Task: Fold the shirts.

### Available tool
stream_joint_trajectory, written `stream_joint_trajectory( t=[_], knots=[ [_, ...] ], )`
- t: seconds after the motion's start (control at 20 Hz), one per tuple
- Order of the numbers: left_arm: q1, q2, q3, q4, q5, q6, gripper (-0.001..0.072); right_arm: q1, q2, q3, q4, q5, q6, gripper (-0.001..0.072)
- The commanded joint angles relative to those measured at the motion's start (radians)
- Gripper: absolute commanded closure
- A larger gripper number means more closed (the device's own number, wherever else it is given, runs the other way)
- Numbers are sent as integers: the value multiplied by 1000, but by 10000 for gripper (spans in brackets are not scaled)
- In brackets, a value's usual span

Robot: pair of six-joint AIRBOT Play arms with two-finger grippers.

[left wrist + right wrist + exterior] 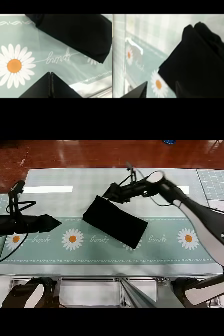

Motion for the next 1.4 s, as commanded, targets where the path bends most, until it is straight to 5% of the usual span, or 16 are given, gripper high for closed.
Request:
stream_joint_trajectory(
  t=[0.0,0.2,0.35,0.45,0.65,1.0,1.35],
  knots=[
    [1,8,-28,-6,16,10,691,-141,184,-10,-277,287,74,302],
    [1,10,-28,-6,21,22,691,-242,615,-282,-877,223,315,302],
    [1,9,-28,-6,28,21,691,-353,923,-645,-988,61,489,301],
    [1,9,-28,-6,28,21,691,-434,1035,-857,-870,12,498,302],
    [1,3,-28,-6,39,21,690,-508,1023,-1105,-488,-99,332,301],
    [1,2,-28,-6,39,21,691,-477,658,-1144,83,-165,-100,302],
    [1,-2,-28,-6,38,17,690,-188,326,-950,203,-255,-191,302]
  ],
)
